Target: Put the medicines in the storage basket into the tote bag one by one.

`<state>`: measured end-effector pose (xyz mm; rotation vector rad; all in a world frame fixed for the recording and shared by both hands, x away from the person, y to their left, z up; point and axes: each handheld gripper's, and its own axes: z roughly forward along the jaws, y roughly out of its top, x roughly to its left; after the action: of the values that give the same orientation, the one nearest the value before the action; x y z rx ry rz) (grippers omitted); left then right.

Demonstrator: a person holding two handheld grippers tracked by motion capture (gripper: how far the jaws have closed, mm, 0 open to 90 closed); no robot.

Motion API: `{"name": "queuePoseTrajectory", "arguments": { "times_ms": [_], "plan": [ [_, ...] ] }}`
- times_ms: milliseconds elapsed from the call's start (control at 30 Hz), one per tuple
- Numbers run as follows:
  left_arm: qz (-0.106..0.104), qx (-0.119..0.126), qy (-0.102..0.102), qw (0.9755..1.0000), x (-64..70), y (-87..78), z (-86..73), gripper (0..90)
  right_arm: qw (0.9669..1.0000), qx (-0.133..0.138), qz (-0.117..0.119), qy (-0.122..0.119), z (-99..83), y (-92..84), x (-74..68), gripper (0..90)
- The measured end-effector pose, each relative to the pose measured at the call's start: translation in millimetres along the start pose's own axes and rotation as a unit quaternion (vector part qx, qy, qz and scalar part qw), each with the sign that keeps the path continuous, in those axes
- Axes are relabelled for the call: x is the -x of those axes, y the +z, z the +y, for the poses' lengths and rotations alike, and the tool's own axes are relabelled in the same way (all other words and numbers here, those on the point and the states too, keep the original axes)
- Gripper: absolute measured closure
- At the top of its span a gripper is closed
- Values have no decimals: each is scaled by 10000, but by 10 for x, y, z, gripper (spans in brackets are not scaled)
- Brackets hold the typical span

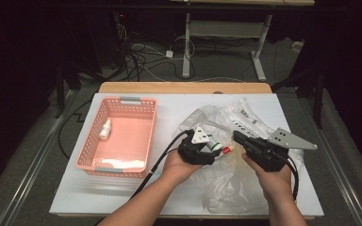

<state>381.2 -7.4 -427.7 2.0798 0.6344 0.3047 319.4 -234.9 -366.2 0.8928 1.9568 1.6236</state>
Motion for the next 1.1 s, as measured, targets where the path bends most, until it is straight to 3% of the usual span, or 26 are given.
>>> {"name": "queuePoseTrajectory", "arguments": {
  "times_ms": [233, 533, 933, 1100],
  "plan": [
    [117, 12, -77, 9999, -80, 130, 61, 349, 10000, 2, -10, 41, -7, 4, 16, 900],
    [201, -254, -235, 9992, -176, 369, -2, 349, 10000, -10, -19, 52, -20, 4, 37, 900],
    [399, -282, -188, 9986, -173, 475, 84, 348, 10000, -24, -2, 65, -25, 14, 31, 900],
    [290, -202, -244, 9991, -179, 464, 93, 294, 9999, -24, -27, 96, -32, 12, 41, 900]
  ]
}}
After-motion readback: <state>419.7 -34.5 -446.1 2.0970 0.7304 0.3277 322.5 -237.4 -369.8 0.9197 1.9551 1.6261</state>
